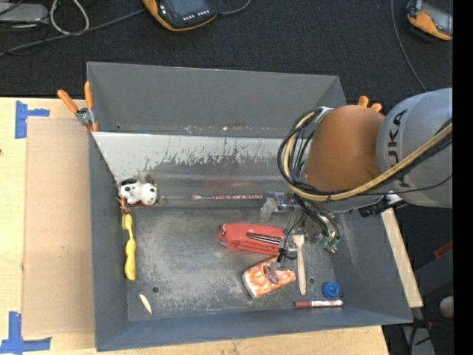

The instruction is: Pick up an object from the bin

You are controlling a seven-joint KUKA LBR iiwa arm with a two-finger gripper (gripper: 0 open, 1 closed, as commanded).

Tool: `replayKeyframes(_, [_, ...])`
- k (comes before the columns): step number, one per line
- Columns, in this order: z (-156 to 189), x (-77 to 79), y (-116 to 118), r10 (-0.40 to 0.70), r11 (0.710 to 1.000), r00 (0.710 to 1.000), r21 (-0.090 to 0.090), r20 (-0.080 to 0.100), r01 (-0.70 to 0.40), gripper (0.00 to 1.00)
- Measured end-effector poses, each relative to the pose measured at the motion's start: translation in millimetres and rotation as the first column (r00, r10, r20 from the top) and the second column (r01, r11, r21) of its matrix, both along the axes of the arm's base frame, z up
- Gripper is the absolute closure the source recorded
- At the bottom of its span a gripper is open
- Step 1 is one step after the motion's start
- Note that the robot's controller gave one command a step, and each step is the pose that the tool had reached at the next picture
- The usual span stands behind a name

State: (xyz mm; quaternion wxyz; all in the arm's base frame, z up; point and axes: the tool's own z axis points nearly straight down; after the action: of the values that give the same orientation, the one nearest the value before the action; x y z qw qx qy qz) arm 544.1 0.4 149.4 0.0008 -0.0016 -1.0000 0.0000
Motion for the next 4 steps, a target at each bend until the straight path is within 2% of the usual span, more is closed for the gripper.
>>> replayKeyframes(1, [-55, 10.0, -29, -0.003, 1.0, 1.0, 0.001, 0.004, 0.003, 0.0])
replayKeyframes(2, [-78, 6.3, -24, -0.454, 0.891, 0.891, 0.003, 0.01, 0.454, 1.0])
replayKeyframes(3, [-78, 6.3, -24, -0.453, 0.891, 0.891, 0.003, 0.01, 0.453, 1.0])
replayKeyframes(4, [-16, -1.6, -20, -0.439, 0.898, 0.898, 0.0, 0.002, 0.439, 1.0])
